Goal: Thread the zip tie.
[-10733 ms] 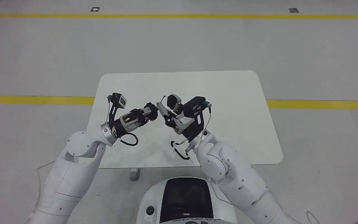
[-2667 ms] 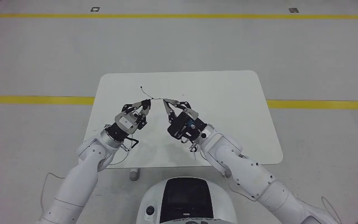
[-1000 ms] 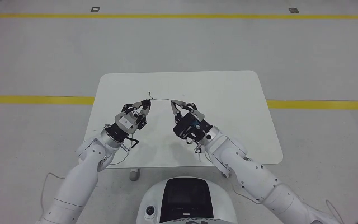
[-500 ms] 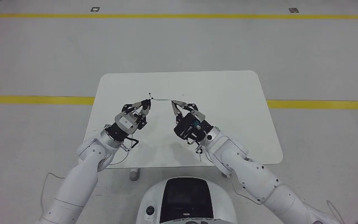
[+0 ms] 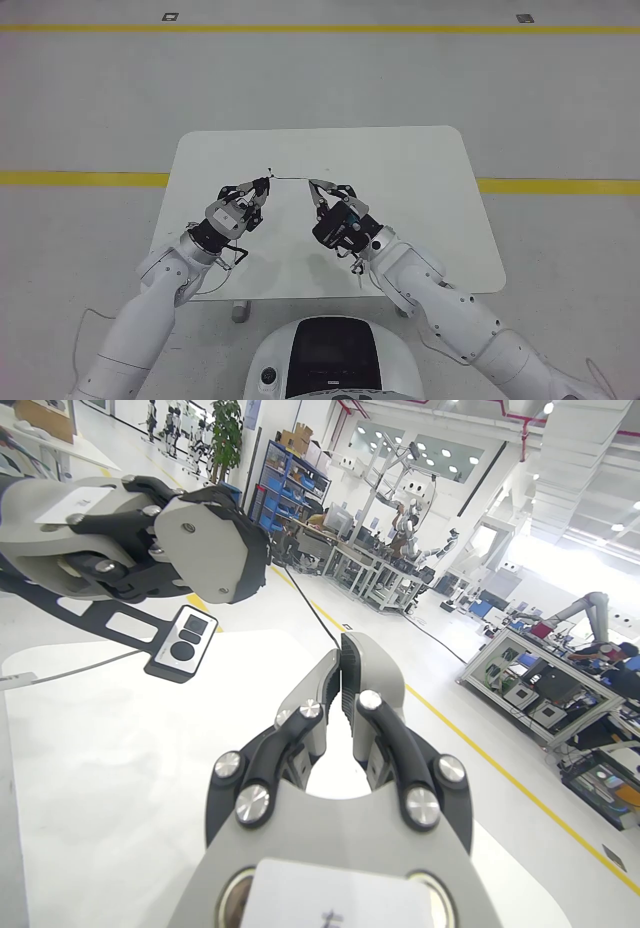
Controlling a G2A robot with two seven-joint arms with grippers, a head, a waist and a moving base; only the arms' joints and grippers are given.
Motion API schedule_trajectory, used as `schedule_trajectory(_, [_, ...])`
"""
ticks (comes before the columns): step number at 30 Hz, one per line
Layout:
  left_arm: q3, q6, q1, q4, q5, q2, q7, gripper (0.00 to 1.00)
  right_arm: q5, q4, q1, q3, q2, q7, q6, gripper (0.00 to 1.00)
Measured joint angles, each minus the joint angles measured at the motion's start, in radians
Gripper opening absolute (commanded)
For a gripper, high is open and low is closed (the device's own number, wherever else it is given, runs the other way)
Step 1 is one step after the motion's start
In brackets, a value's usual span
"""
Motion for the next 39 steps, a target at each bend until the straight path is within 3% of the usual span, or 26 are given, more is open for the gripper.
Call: schedule_trajectory(39, [0.0, 0.0, 0.0, 0.0, 0.0, 0.0, 0.0, 0.0, 0.0, -0.002, -0.01, 0.017, 0.022, 0.036, -0.017, 0.0])
